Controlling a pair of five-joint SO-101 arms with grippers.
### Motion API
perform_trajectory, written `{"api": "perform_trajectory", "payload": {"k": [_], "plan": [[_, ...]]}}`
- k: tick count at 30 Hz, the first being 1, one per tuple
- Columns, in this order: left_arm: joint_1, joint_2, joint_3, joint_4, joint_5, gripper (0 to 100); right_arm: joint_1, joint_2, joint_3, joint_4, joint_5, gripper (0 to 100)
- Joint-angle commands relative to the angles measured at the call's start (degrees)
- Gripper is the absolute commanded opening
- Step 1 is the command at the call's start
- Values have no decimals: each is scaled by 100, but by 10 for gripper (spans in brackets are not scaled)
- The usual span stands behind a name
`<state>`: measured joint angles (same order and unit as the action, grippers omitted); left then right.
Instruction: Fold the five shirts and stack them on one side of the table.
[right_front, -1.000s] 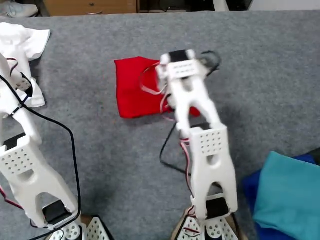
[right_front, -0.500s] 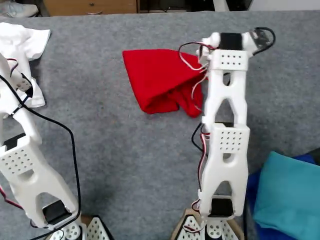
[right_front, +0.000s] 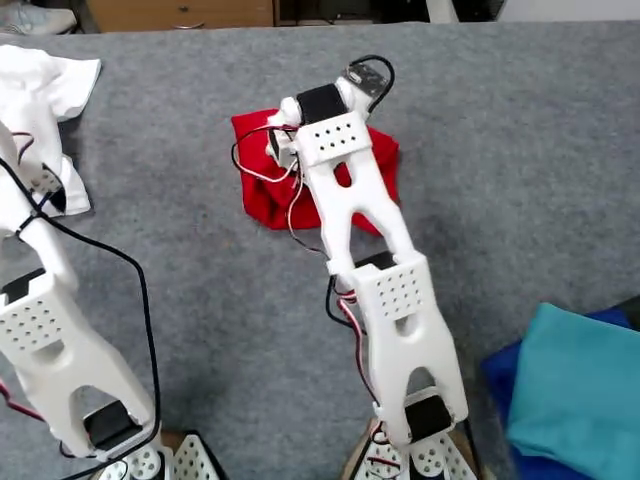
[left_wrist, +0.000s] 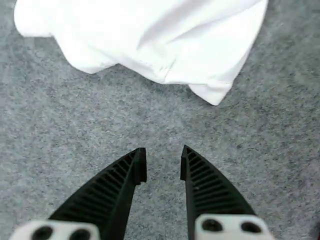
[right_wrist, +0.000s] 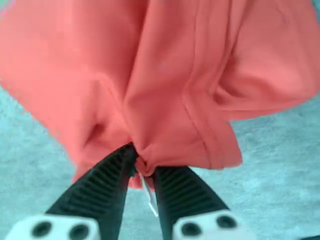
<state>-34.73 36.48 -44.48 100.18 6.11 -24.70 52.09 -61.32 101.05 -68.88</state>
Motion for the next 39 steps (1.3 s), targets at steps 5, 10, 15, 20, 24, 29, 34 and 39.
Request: {"api": "perform_trajectory", "payload": {"k": [5,10,15,20,24,29,34,39], "plan": [[-88,-400,-35,62,-26,132,479,-57,444,114,563,9],[-53,-400,-35,62,-26,132,479,-66,875,114,536,33],[-53,-400,-35,62,-26,132,347,-66,1235,114,378,134],[-53,-400,-35,62,-26,132,277,-31,1420,97,9,148],[-53,-400,-35,62,-26,132,277,22,1464,-273,-211,149],[-53,-400,-35,62,-35,132,268,435,1402,-589,-281,150],[-53,-400,-35,62,-35,132,259,637,1402,-589,-273,150],[-44,-400,-35,62,-35,132,259,681,1402,-598,-229,150]]}}
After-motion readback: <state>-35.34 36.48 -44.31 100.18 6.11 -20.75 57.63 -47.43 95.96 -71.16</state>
